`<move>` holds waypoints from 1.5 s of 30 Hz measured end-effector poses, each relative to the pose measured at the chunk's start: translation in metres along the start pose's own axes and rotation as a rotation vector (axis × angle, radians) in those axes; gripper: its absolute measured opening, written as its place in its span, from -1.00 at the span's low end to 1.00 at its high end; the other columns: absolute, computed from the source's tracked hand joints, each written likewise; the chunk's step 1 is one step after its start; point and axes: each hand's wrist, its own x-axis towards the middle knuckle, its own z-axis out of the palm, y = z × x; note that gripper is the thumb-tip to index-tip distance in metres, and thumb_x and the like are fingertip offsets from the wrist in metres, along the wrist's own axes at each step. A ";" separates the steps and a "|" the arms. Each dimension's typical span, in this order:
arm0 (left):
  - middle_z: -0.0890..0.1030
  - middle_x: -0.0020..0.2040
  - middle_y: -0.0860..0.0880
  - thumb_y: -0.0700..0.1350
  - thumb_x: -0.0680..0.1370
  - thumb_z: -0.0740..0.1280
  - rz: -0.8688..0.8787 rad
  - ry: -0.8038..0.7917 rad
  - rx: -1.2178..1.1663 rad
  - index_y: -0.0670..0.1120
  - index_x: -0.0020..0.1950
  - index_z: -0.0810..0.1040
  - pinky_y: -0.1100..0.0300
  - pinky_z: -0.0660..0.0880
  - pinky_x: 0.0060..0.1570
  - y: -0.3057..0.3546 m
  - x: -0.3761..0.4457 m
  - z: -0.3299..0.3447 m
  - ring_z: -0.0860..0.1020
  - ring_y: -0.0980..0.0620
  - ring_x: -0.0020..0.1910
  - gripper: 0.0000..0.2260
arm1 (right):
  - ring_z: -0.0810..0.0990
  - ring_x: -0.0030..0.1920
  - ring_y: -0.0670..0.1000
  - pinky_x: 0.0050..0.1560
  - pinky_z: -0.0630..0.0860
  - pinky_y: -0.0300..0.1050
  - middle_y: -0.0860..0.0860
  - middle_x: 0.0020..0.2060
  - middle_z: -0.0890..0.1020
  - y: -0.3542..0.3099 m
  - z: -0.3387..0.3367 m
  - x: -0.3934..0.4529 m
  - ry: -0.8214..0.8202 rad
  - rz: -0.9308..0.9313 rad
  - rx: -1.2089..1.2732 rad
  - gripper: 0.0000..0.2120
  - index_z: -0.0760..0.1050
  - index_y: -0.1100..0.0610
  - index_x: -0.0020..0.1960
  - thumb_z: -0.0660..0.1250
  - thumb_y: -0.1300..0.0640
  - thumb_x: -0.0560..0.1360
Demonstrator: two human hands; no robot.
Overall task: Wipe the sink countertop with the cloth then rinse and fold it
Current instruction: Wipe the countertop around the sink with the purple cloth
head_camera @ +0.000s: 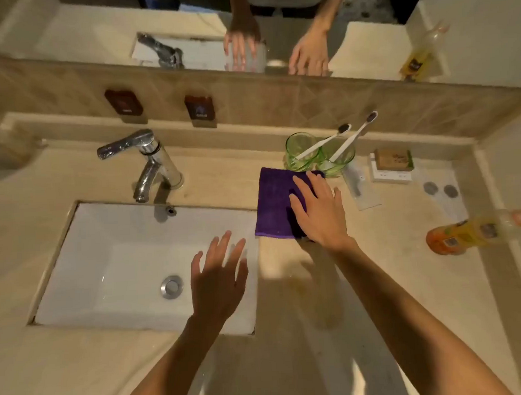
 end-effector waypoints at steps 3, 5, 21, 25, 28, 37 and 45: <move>0.50 0.53 -0.11 0.19 0.72 0.03 -0.005 -0.055 -0.002 0.02 0.48 0.56 -0.27 0.47 0.37 -0.003 -0.017 0.008 0.52 -0.17 0.46 -0.50 | 0.04 0.63 0.06 0.59 -0.03 0.26 0.00 0.62 0.18 -0.007 0.020 0.017 -0.036 -0.022 -0.060 -0.49 0.21 -0.11 0.59 -0.04 -0.20 0.69; 0.49 0.54 -0.10 0.17 0.72 0.03 -0.017 -0.054 -0.006 0.03 0.49 0.55 -0.26 0.46 0.39 -0.005 -0.030 0.014 0.51 -0.16 0.48 -0.52 | 0.02 0.63 0.06 0.59 -0.08 0.28 -0.01 0.63 0.16 -0.010 0.033 0.026 -0.073 -0.026 -0.064 -0.49 0.20 -0.13 0.60 -0.03 -0.21 0.69; 0.51 0.51 -0.04 0.15 0.66 0.12 -0.041 -0.157 0.112 0.09 0.42 0.61 -0.15 0.43 0.35 -0.040 -0.110 0.032 0.58 -0.11 0.41 -0.56 | -0.20 0.64 0.13 0.51 -0.22 0.45 -0.06 0.66 -0.11 -0.002 0.087 0.031 -0.116 -0.036 -0.247 -0.47 -0.06 -0.28 0.62 -0.16 -0.28 0.66; 0.55 0.48 -0.06 0.19 0.64 0.12 -0.050 -0.197 0.075 0.07 0.37 0.65 -0.18 0.43 0.37 -0.040 -0.108 0.035 0.59 -0.14 0.39 -0.54 | -0.19 0.64 0.13 0.51 -0.22 0.46 -0.06 0.66 -0.10 -0.002 0.088 0.029 -0.116 -0.032 -0.249 -0.47 -0.06 -0.28 0.62 -0.16 -0.27 0.67; 0.56 0.48 -0.06 0.19 0.64 0.10 -0.062 -0.232 0.084 0.06 0.35 0.66 -0.17 0.45 0.35 -0.040 -0.108 0.034 0.59 -0.14 0.38 -0.53 | -0.20 0.64 0.13 0.51 -0.24 0.45 -0.06 0.66 -0.11 -0.002 0.089 0.016 -0.137 -0.046 -0.252 -0.47 -0.08 -0.28 0.62 -0.16 -0.27 0.67; 0.60 0.43 -0.07 0.18 0.63 0.07 -0.071 -0.308 0.069 0.05 0.31 0.68 -0.11 0.50 0.23 -0.038 -0.106 0.028 0.63 -0.14 0.31 -0.51 | -0.28 0.63 0.11 0.50 -0.29 0.44 -0.08 0.65 -0.21 0.002 0.083 -0.048 -0.262 -0.069 -0.263 -0.47 -0.17 -0.30 0.61 -0.17 -0.28 0.67; 0.69 0.27 -0.09 0.17 0.62 0.09 -0.056 -0.363 0.056 0.01 0.28 0.68 -0.10 0.52 0.13 -0.038 -0.106 0.025 0.67 -0.13 0.18 -0.52 | -0.35 0.61 0.09 0.50 -0.36 0.41 -0.09 0.63 -0.30 0.002 0.083 -0.120 -0.323 -0.013 -0.268 -0.47 -0.28 -0.31 0.58 -0.18 -0.28 0.67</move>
